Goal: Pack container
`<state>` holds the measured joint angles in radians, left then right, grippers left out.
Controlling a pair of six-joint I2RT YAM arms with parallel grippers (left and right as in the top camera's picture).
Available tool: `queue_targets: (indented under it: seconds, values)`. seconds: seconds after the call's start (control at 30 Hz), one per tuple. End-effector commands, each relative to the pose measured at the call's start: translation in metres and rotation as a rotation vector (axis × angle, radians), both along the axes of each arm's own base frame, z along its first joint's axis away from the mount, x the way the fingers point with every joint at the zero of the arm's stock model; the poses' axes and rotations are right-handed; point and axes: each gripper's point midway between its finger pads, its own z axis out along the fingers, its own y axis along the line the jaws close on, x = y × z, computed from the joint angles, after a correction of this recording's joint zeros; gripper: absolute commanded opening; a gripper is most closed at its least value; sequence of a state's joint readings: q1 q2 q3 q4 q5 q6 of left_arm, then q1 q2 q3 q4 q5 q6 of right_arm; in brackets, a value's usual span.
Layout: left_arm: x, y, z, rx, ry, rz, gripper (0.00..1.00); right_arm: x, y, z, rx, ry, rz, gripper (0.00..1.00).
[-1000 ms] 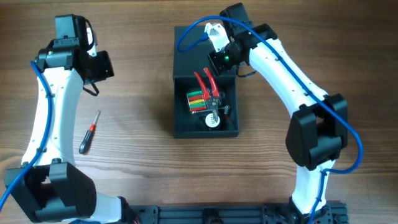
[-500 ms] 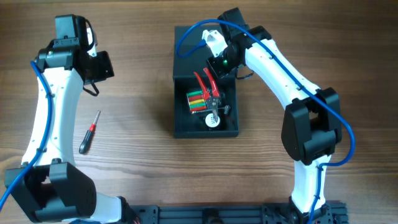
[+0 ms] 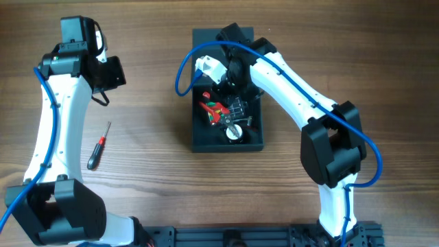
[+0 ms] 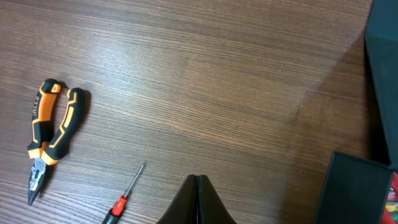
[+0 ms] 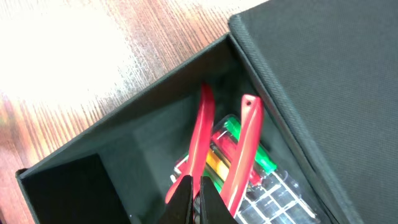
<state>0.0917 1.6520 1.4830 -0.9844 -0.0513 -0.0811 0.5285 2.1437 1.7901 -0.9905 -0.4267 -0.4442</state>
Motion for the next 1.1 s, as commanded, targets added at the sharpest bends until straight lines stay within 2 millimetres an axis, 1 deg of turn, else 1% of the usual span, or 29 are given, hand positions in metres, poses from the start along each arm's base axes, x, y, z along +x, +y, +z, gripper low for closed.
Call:
queue_targets:
  seconds: [0.0, 0.17, 0.2, 0.23, 0.27, 0.3, 0.33, 0.37, 0.43, 0.47, 0.5, 0.53, 0.57, 0.6, 0.63, 0.7, 0.77, 0.8, 0.83, 0.87, 0.9, 0.93, 1.0, 1.07]
  values:
    - [-0.001, -0.002, 0.009, -0.015, -0.025, 0.002, 0.04, 0.001, -0.004, -0.011, -0.018, 0.014, 0.006, 0.04]
    - [-0.001, -0.002, 0.009, -0.015, -0.024, 0.002, 0.04, 0.009, -0.019, -0.017, -0.096, -0.009, -0.042, 0.05]
    - [-0.001, -0.002, 0.009, -0.015, -0.024, 0.002, 0.04, 0.009, -0.020, -0.016, -0.099, -0.007, -0.043, 0.08]
    - [-0.001, -0.002, 0.009, -0.014, -0.024, 0.001, 0.04, 0.009, -0.020, -0.016, -0.100, -0.005, -0.047, 0.13]
    - [-0.001, -0.002, 0.009, -0.014, -0.025, 0.001, 0.08, 0.010, -0.020, -0.014, -0.100, -0.004, -0.063, 0.18]
    - [-0.001, -0.002, 0.009, -0.014, -0.024, 0.001, 0.24, 0.013, -0.019, -0.011, -0.099, -0.010, -0.087, 0.25]
    - [-0.001, -0.002, 0.009, -0.013, -0.024, -0.002, 0.27, 0.018, -0.020, -0.008, -0.107, -0.024, -0.113, 0.32]
    - [-0.001, -0.001, 0.009, -0.012, -0.025, -0.002, 0.29, 0.028, -0.024, -0.005, -0.134, -0.052, -0.166, 0.37]
    - [-0.001, -0.001, 0.009, -0.012, -0.025, -0.002, 0.42, 0.046, -0.035, 0.008, -0.186, -0.119, -0.264, 0.43]
    - [-0.001, -0.001, 0.009, -0.012, -0.025, -0.002, 0.51, 0.056, -0.042, 0.023, -0.209, -0.167, -0.314, 0.50]
    - [-0.001, -0.001, 0.009, -0.011, -0.024, -0.001, 0.52, 0.062, -0.044, 0.035, -0.214, -0.197, -0.333, 0.57]
    - [-0.002, 0.000, 0.010, -0.004, -0.023, 0.002, 0.57, 0.070, -0.048, 0.058, -0.208, -0.247, -0.366, 0.76]
    - [-0.004, 0.003, 0.011, 0.013, -0.021, 0.010, 0.61, 0.075, -0.049, 0.078, -0.188, -0.287, -0.380, 0.91]
    - [-0.007, 0.007, 0.013, 0.037, -0.016, 0.020, 0.68, 0.080, -0.050, 0.101, -0.158, -0.328, -0.394, 1.00]
    - [-0.017, 0.009, 0.019, 0.074, 0.003, -0.026, 0.75, 0.086, -0.054, 0.140, -0.097, -0.391, -0.436, 1.00]
    - [-0.034, 0.008, 0.024, 0.092, 0.039, -0.077, 0.83, 0.091, -0.065, 0.186, -0.024, -0.458, -0.506, 1.00]
    - [-0.057, 0.005, 0.030, 0.082, 0.079, -0.067, 0.92, 0.092, -0.083, 0.223, 0.037, -0.506, -0.582, 1.00]
    - [-0.070, 0.004, 0.033, 0.072, 0.104, -0.053, 0.94, 0.091, -0.094, 0.239, 0.065, -0.523, -0.626, 1.00]
    - [-0.082, 0.003, 0.036, 0.059, 0.124, -0.031, 0.96, 0.090, -0.106, 0.253, 0.084, -0.536, -0.667, 1.00]
    - [-0.095, 0.001, 0.039, 0.050, 0.145, -0.012, 1.00, 0.088, -0.119, 0.264, 0.101, -0.545, -0.708, 1.00]
    - [-0.106, -0.001, 0.043, 0.042, 0.159, 0.003, 0.99, 0.086, -0.131, 0.273, 0.111, -0.552, -0.744, 1.00]
    - [-0.116, -0.002, 0.047, 0.040, 0.169, 0.003, 0.99, 0.085, -0.140, 0.278, 0.118, -0.556, -0.770, 1.00]
    - [-0.135, -0.009, 0.054, 0.039, 0.178, -0.005, 1.00, 0.084, -0.164, 0.287, 0.113, -0.567, -0.822, 1.00]
    - [-0.148, -0.016, 0.058, 0.036, 0.161, -0.014, 1.00, 0.085, -0.179, 0.286, 0.101, -0.558, -0.858, 1.00]
